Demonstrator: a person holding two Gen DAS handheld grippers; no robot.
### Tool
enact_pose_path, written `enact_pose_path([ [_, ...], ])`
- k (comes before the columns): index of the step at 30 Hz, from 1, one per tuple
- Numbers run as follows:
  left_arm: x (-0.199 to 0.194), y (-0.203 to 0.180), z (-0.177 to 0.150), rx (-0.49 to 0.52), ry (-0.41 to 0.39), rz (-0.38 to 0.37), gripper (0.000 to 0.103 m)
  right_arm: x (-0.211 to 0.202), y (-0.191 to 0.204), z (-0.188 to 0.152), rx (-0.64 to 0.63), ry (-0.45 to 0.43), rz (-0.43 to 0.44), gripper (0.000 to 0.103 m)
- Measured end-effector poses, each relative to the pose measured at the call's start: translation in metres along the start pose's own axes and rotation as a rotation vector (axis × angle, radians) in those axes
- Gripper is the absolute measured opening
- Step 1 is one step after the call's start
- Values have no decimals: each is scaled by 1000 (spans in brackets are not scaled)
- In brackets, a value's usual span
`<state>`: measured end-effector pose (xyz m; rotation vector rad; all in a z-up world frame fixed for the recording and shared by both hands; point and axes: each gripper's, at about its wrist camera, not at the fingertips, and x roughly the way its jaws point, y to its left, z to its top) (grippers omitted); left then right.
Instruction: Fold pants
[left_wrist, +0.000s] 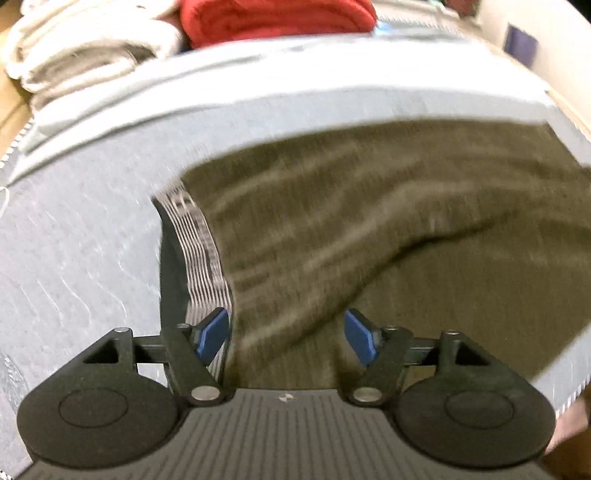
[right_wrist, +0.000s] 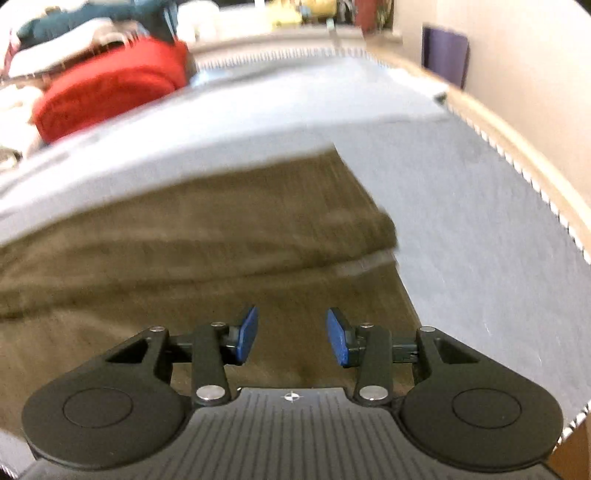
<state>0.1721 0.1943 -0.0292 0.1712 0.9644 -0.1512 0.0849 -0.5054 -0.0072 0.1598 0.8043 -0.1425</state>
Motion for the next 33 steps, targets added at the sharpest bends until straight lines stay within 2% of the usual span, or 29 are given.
enact_pose_path([
  [4,-2,-2,18,-55,-58,43,78,-7,21,22,27,-86,20,44],
  [5,0,-4,23,-64,-63,49,81,-8,26,28,36,-98,16,44],
  [6,2,-6,26,-70,-68,57,88,-8,31,32,43,-108,18,44],
  [11,11,-15,41,-46,-79,104,88,8,58,42,51,-119,47,44],
  [14,15,-16,52,-66,-114,125,88,16,80,52,10,-126,60,44],
  [15,18,-14,55,-84,-124,126,83,18,88,54,-14,-132,60,44],
  [17,22,-6,65,-147,-130,117,64,18,104,59,-53,-143,59,44],
  [19,27,4,74,-218,-109,110,20,21,118,65,-78,-156,63,44],
  [20,29,9,79,-252,-98,110,11,22,124,68,-85,-160,63,44],
  [21,33,13,82,-276,-90,118,7,24,130,71,-89,-161,62,44],
  [30,74,23,106,-304,-76,190,9,36,188,93,-116,-155,116,44],
  [32,84,24,113,-300,-95,195,15,39,198,96,-107,-142,148,44],
  [33,90,24,117,-295,-103,201,29,40,204,97,-107,-134,169,44],
])
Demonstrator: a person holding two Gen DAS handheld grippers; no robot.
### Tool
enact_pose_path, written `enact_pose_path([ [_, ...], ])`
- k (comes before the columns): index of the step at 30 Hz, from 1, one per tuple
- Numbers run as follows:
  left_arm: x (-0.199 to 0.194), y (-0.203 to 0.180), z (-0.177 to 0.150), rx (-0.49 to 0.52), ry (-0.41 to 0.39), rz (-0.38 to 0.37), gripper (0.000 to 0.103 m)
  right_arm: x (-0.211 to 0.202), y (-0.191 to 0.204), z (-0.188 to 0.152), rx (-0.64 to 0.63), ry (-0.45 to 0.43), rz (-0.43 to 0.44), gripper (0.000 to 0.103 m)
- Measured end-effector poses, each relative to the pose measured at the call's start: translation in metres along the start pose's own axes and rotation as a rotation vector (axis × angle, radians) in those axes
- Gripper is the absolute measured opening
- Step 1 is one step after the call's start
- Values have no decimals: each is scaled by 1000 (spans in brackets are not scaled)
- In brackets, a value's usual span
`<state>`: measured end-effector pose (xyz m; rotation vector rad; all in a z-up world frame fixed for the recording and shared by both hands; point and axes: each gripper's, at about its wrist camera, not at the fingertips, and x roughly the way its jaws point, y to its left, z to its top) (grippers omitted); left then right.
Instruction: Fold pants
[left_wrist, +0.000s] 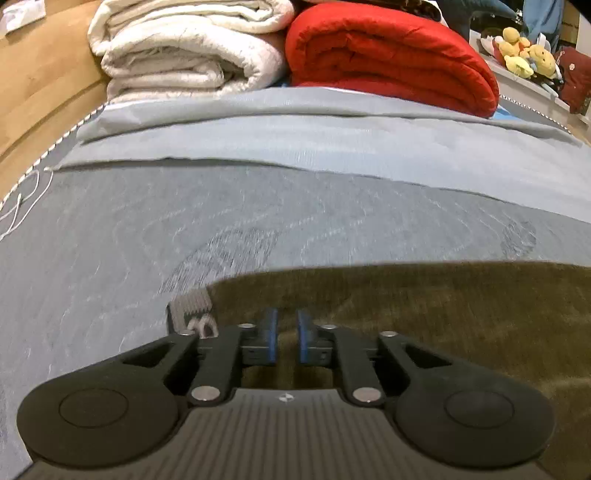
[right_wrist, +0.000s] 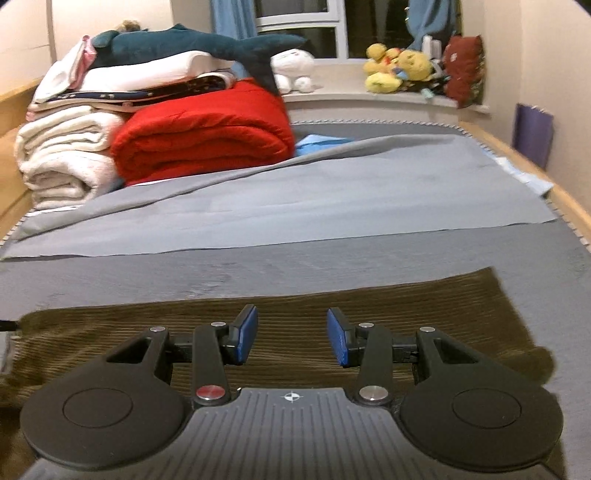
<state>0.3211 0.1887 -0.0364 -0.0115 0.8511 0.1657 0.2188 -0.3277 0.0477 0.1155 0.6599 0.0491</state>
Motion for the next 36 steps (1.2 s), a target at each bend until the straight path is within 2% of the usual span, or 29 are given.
enact_pose_path([
  [1,5,-2,2,10,-7,5,49,3,5,1,-2,4,15,44],
  [2,10,-6,5,30,-18,11,58,5,11,2,-11,6,28,44],
  [3,14,-10,8,58,-32,16,73,7,17,2,-26,7,33,44],
  [4,19,-15,10,90,-48,20,84,10,23,2,-46,11,34,44],
  [5,25,-19,12,125,-58,20,88,12,28,2,-62,14,35,44],
  [8,46,-30,16,207,-40,7,97,20,40,2,-99,28,42,44],
  [11,68,-36,13,255,-17,15,97,29,47,3,-115,48,37,44],
  [18,107,-32,13,268,43,-21,97,51,50,3,-60,111,28,44],
  [20,109,-33,15,269,53,-38,88,56,50,2,-60,129,17,44],
  [21,108,-33,17,268,53,-65,71,58,50,1,-66,135,10,44],
  [22,106,-34,19,267,51,-98,41,60,51,0,-71,139,4,44],
  [23,104,-37,21,274,50,-113,26,60,50,-1,-75,142,0,44],
  [24,102,-40,22,292,54,-110,16,61,50,-2,-77,145,-3,44],
  [25,99,-43,23,313,50,-102,11,61,49,-2,-79,147,-8,44],
  [28,90,-50,19,359,40,-93,6,63,44,-2,-80,152,-25,44],
  [33,52,-52,10,371,10,-92,3,60,28,-6,-46,162,-61,44],
  [36,17,-54,0,392,-1,-100,3,59,16,-10,-29,200,-67,44],
])
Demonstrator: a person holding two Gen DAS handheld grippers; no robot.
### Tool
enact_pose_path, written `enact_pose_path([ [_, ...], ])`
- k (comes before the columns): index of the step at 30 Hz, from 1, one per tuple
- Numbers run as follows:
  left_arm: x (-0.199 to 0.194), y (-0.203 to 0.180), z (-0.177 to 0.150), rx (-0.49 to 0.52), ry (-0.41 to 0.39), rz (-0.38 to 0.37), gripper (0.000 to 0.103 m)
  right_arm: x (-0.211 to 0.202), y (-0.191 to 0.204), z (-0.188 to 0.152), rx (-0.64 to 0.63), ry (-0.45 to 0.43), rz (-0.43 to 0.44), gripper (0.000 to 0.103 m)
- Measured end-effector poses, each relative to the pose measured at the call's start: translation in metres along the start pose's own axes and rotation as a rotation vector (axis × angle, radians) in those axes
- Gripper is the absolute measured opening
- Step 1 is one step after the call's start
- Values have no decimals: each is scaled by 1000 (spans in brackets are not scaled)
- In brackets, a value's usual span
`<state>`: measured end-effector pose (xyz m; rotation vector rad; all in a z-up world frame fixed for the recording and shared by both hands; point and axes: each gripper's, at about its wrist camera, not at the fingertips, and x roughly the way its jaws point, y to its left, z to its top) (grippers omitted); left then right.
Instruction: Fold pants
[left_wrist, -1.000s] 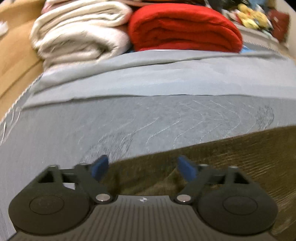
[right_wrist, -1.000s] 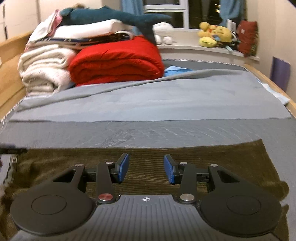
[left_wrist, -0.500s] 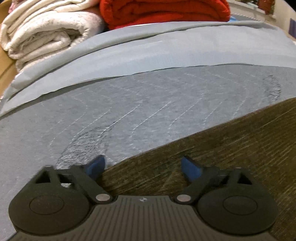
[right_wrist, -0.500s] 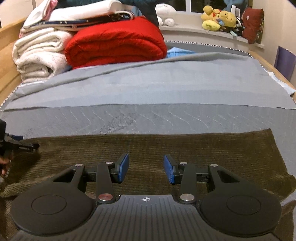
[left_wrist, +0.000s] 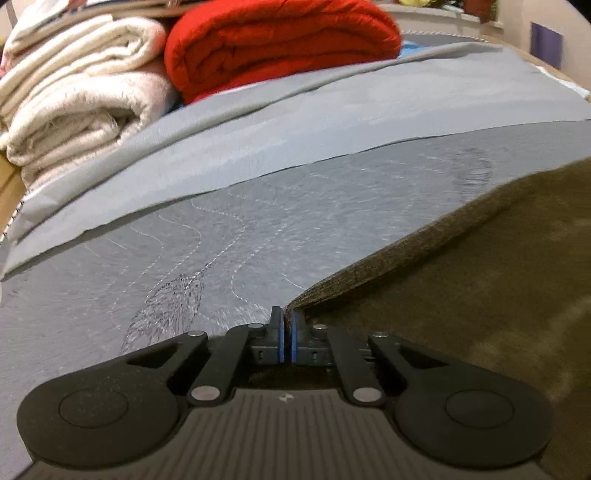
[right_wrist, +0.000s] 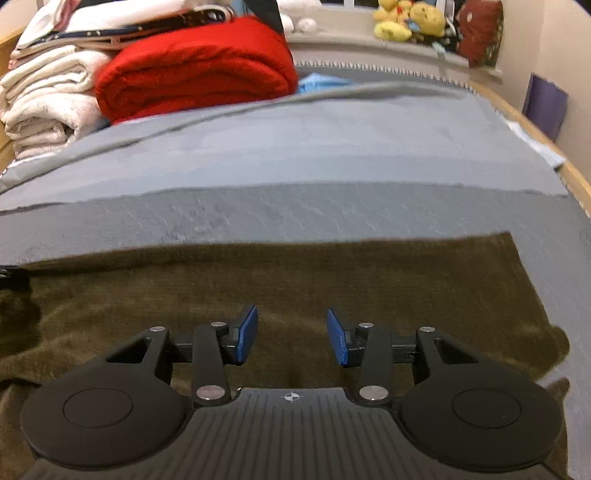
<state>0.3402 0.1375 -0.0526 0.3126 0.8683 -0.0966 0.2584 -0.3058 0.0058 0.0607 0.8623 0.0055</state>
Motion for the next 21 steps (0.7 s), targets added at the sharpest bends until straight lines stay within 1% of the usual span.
enact_pose_path([
  [3,-42,-18,-12,51,-10,-24,2,0,-13,-8,20,42,-27,44],
  [5,-75,-28,-25,56,-18,-49,2,-1,-22,-13,37,60,-45,44],
  [8,-121,-46,-54,74,-14,-78,2,-7,-40,-22,92,79,-57,44],
  [10,-144,-56,-78,91,13,-99,2,-13,-51,-28,134,82,-54,44],
  [14,-175,-74,-128,157,86,-130,1,-23,-69,-39,182,83,-52,44],
  [16,-178,-72,-146,160,120,-145,0,-28,-79,-45,196,76,-51,44],
  [17,-178,-67,-153,149,133,-141,0,-29,-85,-47,202,73,-54,44],
  [18,-177,-60,-158,124,142,-133,3,-31,-90,-48,210,70,-59,44],
  [20,-174,-37,-163,7,159,-138,19,-32,-102,-49,238,65,-68,44],
  [21,-171,-22,-163,-68,170,-143,41,-31,-109,-48,256,63,-70,44],
])
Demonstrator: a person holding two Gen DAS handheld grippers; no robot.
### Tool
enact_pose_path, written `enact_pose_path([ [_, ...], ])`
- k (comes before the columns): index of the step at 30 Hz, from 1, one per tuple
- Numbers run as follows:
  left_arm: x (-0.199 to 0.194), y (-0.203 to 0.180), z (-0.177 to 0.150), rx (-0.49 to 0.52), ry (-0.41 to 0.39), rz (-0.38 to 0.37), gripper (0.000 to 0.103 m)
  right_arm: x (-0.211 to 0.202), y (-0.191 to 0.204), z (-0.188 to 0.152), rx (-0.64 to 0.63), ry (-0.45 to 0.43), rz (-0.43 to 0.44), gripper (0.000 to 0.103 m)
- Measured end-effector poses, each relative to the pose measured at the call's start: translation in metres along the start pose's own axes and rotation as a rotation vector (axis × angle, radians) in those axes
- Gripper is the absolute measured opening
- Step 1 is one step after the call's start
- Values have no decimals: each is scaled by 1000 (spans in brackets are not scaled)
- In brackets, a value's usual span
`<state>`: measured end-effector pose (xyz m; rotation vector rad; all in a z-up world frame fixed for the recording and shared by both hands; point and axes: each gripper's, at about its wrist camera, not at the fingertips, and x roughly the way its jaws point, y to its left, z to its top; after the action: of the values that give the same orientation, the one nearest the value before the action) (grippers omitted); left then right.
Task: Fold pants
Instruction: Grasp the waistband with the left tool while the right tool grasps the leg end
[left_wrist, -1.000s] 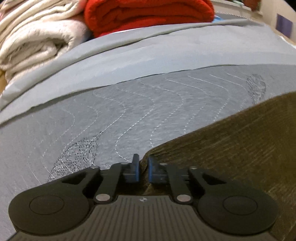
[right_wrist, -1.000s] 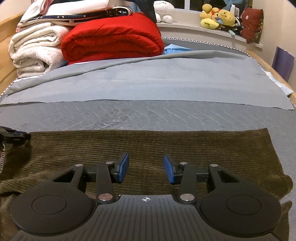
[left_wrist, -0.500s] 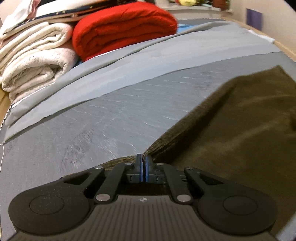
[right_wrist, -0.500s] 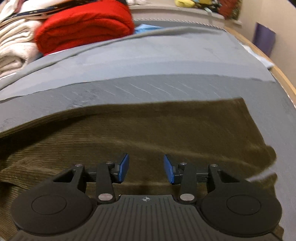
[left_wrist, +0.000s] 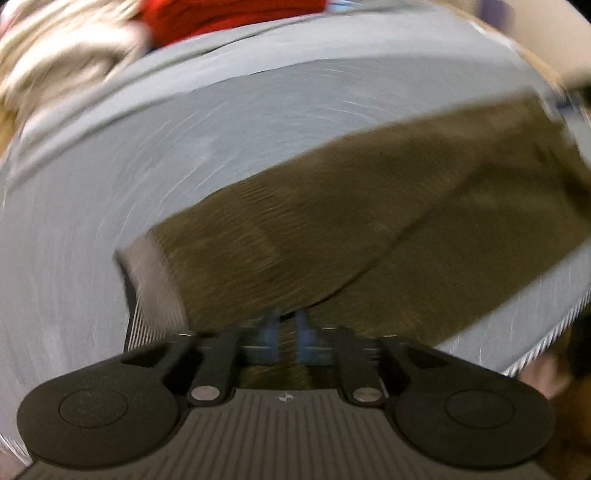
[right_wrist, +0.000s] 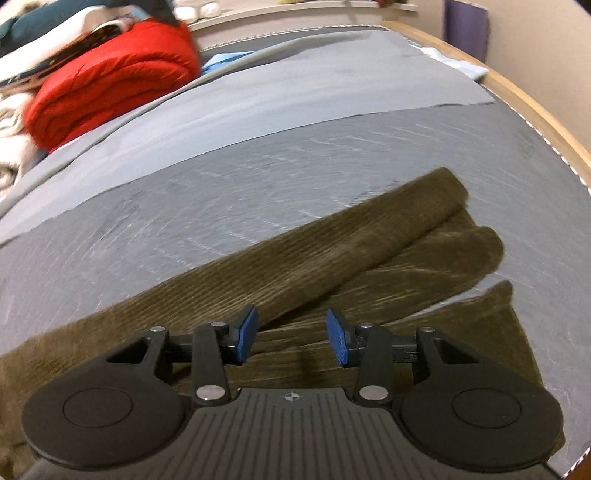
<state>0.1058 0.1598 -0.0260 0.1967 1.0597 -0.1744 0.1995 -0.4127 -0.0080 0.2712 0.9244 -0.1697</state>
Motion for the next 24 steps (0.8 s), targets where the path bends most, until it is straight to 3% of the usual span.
enact_pose_path([
  [1,1,14,0,-81,7,-12,51,1,-6,2,21,-2,0,44],
  [4,19,56,-7,-370,88,-122,52,6,-23,6,96,-3,3,44],
  [6,34,74,-13,-510,151,-172,52,13,-33,10,152,5,15,44],
  [8,48,83,-17,-594,193,-197,53,20,-43,14,213,16,26,44],
  [10,62,89,-15,-649,205,-206,69,28,-54,17,276,24,39,44],
  [11,69,92,-16,-676,216,-203,71,31,-58,18,307,22,47,44],
  [13,79,97,-15,-728,235,-184,71,39,-71,20,391,16,65,44],
  [16,84,108,-10,-799,201,-180,71,51,-86,21,503,9,84,44],
  [18,80,116,-5,-828,148,-147,67,61,-93,22,543,9,88,44],
  [21,69,125,2,-847,75,-66,35,83,-100,24,580,20,83,44],
  [24,59,126,10,-819,0,-37,29,102,-106,27,616,19,92,44],
])
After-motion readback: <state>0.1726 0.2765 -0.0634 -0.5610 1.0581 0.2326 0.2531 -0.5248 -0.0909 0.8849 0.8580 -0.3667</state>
